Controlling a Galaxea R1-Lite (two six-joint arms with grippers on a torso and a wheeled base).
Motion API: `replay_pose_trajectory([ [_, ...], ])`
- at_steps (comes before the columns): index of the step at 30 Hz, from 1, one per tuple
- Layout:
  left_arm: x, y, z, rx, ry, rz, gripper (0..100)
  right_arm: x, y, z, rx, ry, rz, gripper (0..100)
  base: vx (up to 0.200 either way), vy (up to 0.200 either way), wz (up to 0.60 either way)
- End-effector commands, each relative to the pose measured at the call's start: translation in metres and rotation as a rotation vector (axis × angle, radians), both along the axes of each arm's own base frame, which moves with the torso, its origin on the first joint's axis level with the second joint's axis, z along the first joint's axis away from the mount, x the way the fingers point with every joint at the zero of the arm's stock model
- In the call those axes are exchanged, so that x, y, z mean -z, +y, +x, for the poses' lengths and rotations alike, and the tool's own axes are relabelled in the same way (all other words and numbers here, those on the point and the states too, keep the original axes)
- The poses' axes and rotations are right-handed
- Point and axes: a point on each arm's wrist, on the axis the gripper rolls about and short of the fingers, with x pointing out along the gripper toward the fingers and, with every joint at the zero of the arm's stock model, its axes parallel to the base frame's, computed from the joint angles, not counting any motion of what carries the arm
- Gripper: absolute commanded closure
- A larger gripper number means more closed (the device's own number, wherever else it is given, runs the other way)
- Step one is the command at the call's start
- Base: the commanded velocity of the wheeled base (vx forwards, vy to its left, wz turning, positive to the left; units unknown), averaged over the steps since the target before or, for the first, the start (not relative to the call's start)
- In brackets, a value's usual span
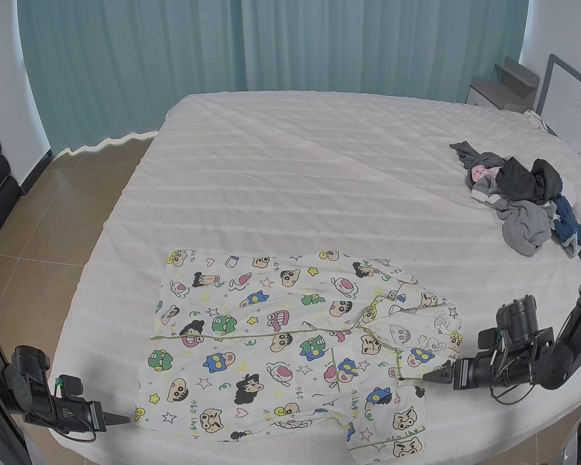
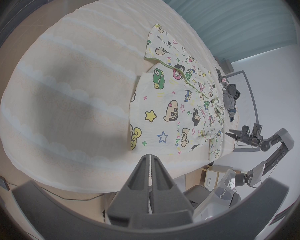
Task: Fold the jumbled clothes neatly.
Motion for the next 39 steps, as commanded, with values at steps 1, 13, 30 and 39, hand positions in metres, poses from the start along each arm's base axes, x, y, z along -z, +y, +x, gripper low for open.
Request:
replay_pose_trajectory([
  [1, 0.0, -0.002, -0.004, 0.0, 0.015, -0.007, 100, 0.008, 0.022, -0.035, -0.156, 0.037, -0.003, 0, 0.0, 0.0, 0.0],
  [13, 0.0, -0.002, -0.004, 0.001, 0.015, -0.006, 100, 0.043, 0.04, -0.044, -0.22, 0.031, -0.05, 0, 0.0, 0.0, 0.0],
  [30, 0.001, -0.002, -0.004, 0.001, 0.016, -0.007, 100, 0.056, 0.051, -0.048, -0.27, 0.026, -0.069, 100, 0.0, 0.0, 0.0],
  [39, 0.001, -0.002, -0.004, 0.001, 0.016, -0.007, 100, 0.051, 0.047, -0.055, -0.261, 0.018, -0.076, 100, 0.0, 0.0, 0.0],
])
